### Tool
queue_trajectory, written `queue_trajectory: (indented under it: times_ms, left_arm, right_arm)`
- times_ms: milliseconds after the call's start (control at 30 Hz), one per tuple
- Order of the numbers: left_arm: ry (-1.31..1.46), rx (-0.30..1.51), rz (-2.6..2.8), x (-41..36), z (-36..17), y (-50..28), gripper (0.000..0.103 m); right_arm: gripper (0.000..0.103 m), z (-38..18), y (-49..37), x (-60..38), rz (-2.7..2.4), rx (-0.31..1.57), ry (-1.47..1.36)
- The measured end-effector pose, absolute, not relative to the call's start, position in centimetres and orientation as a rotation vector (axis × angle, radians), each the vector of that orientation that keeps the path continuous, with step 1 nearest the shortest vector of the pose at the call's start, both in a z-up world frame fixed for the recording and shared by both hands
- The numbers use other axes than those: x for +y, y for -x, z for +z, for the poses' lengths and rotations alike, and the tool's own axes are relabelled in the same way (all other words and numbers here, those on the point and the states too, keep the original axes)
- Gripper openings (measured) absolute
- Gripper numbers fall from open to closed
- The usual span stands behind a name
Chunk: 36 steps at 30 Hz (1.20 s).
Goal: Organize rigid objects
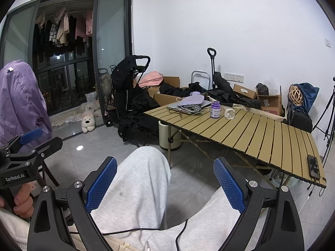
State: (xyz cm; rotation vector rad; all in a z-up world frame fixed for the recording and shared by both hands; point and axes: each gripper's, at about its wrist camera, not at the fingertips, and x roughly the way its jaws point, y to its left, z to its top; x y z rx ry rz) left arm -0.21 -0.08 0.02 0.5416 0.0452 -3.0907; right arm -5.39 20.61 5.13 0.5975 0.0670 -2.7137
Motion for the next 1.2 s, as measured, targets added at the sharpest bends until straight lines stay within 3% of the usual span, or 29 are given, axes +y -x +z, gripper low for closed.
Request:
queue_trajectory:
  times_ms: [1200]
  left_arm:
    - [-0.552, 0.047, -3.087, -0.07, -0.44, 0.27, 0.103]
  right_arm:
    - [0.097, 5.37, 5.39, 20.79, -2.709, 0.066, -0.603]
